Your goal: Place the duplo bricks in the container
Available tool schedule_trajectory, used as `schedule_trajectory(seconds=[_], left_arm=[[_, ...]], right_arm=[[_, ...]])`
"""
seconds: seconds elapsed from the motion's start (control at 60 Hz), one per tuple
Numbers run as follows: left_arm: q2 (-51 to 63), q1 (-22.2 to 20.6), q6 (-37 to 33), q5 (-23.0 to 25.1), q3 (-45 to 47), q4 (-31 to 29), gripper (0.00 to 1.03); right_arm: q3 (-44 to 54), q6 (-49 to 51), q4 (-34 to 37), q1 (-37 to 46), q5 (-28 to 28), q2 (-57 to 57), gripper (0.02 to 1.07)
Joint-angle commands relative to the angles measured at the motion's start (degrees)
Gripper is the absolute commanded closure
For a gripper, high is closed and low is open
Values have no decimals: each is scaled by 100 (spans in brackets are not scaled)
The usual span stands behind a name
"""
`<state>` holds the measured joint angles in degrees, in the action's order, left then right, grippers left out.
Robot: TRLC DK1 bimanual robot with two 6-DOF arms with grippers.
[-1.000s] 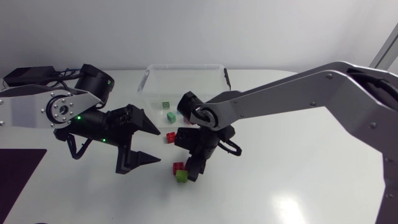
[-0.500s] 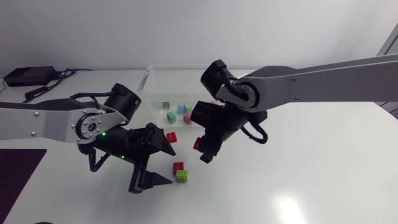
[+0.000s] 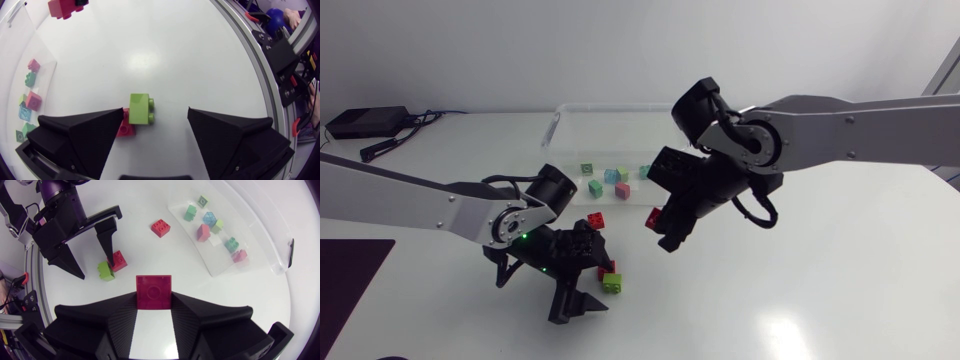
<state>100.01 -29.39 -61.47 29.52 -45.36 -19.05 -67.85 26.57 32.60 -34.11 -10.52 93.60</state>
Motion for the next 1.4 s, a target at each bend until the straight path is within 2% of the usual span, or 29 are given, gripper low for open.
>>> schedule_trajectory(seconds=[0.0, 0.1, 0.167, 0.3, 0.4, 0.633, 0.917, 1.15, 1.267, 1.383], left_arm=[[124, -50, 74, -51, 45, 59, 21], [160, -94, 92, -69, 72, 103, 28], [168, -129, 136, -87, 116, 200, 41], [195, -129, 136, -95, 124, 252, 56], [265, -155, 171, -130, 124, 332, 70], [362, -225, 144, -210, 151, 332, 73], [-667, -120, 171, -174, 283, -125, 73], [-807, -111, 162, -174, 379, -161, 73], [-1185, 65, 250, -174, 239, -205, 73], [-1590, 311, 232, -166, -289, -723, 73]], right_arm=[[159, -82, -34, 36, -20, -132, 72], [185, -82, -43, 36, -20, -167, 72], [194, -82, -43, 36, -29, -184, 72], [194, -82, -26, 36, -29, -220, 72], [185, -82, -17, 36, -29, -237, 72], [159, -64, 18, 62, -29, -308, 72], [71, -38, 54, 124, -37, -325, 72], [123, -38, 54, 124, -46, -360, 72], [123, -20, 62, 141, -46, -422, 72], [18, -46, 80, 185, -46, -457, 72]])
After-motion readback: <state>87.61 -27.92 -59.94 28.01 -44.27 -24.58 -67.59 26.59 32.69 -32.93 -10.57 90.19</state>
